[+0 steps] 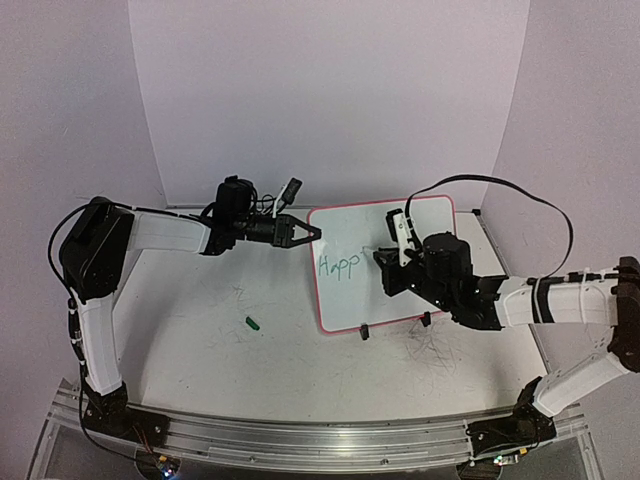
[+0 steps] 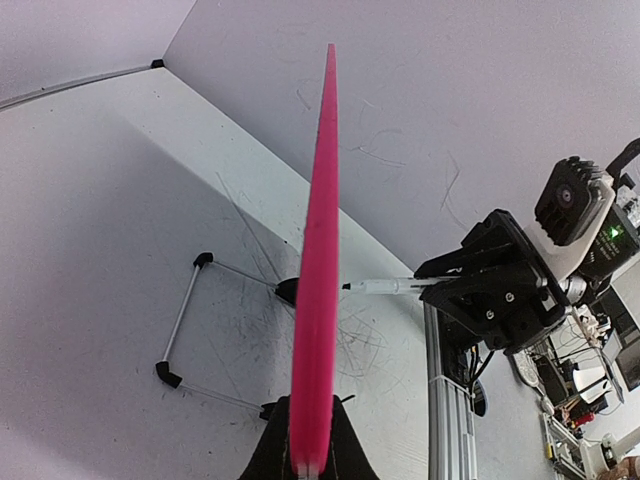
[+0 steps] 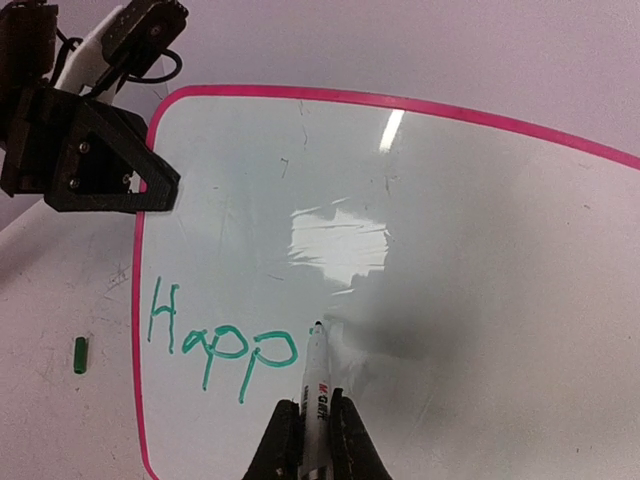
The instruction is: Write a sentence on the whiteboard
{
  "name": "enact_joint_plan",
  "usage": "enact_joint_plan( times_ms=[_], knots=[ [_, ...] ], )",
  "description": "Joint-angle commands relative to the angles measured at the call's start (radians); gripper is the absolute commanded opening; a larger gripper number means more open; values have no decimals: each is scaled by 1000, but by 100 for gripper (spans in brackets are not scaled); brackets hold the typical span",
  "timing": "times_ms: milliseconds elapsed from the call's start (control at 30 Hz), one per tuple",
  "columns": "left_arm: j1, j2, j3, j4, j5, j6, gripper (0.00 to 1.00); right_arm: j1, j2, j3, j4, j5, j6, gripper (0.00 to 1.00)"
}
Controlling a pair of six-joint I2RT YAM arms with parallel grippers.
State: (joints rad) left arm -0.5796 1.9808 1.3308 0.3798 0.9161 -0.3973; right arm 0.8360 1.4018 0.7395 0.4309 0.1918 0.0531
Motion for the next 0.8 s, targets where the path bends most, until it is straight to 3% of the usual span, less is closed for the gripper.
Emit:
enact_joint_plan(
  times_ms=[0,767],
  knots=[
    [-32,-1,0,-22,-5,21,0,-2,-23,-10,-1,-26,18,0],
    [-33,-5,-4,-22,-6,23,0,-2,37,25,-14,23,27,0]
  ],
)
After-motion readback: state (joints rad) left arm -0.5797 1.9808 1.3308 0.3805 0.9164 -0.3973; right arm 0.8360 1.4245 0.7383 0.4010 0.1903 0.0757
